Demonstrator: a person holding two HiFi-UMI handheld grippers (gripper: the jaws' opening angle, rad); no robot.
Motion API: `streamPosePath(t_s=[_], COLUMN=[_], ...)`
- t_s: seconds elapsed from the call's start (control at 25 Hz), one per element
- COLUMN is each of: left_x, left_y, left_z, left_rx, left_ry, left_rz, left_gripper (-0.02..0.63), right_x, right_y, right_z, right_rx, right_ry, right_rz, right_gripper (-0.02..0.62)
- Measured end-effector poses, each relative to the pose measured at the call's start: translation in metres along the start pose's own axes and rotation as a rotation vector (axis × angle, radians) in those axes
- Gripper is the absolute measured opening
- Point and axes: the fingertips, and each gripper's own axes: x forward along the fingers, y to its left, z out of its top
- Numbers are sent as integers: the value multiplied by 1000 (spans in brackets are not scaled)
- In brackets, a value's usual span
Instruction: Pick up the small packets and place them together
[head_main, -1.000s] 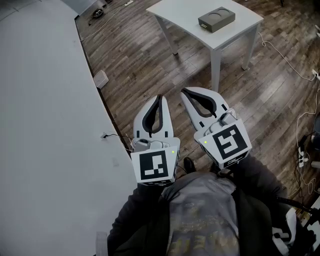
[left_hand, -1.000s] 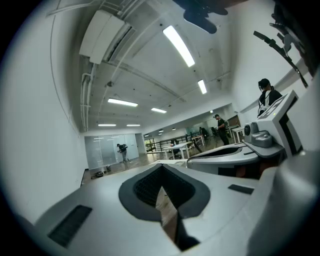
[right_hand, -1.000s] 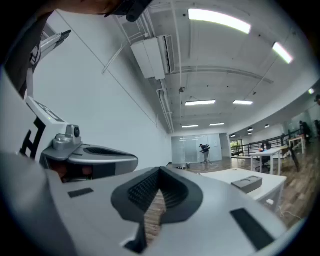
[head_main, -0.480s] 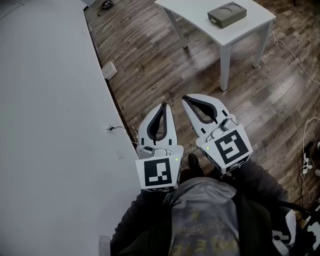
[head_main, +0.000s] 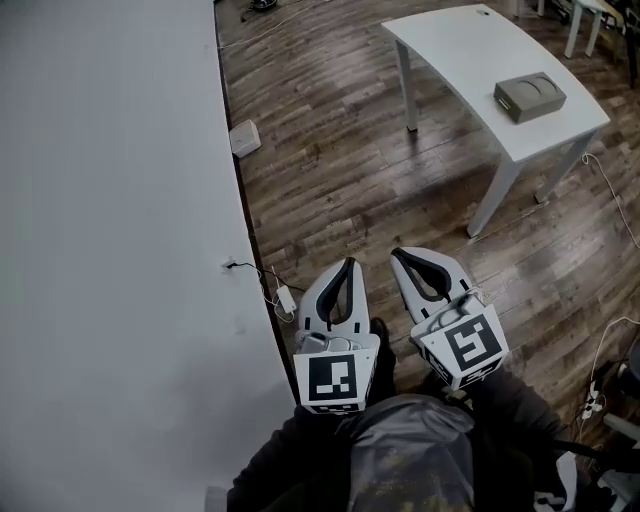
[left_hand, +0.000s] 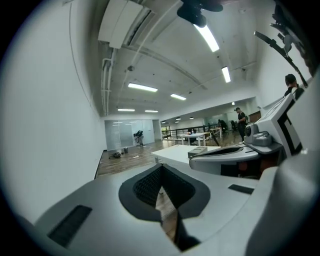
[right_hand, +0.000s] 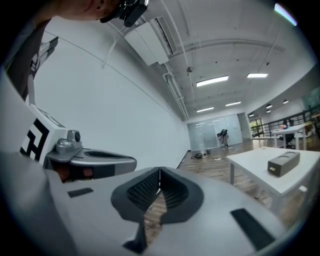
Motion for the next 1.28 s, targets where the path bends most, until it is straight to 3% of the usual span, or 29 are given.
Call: streamPosePath(t_s=[0.4, 0.68, 1.0, 1.28], left_x=[47, 56, 69, 119], left_y=[145, 219, 258, 269], left_z=[8, 0, -7, -12], left_rx=[-60, -92, -119, -93], left_ry=[-63, -74, -59, -41], left_rz=[55, 98, 131, 119], left_gripper=[1, 2, 0, 2], right_x=[151, 222, 262, 296], right_y=[30, 57, 52, 12], right_z=[30, 39, 51, 48], right_rx=[-62, -98, -121, -108], right_ry=[15, 10, 1, -5], right_rz=[50, 86, 77, 47], right_gripper=[5, 5, 5, 5])
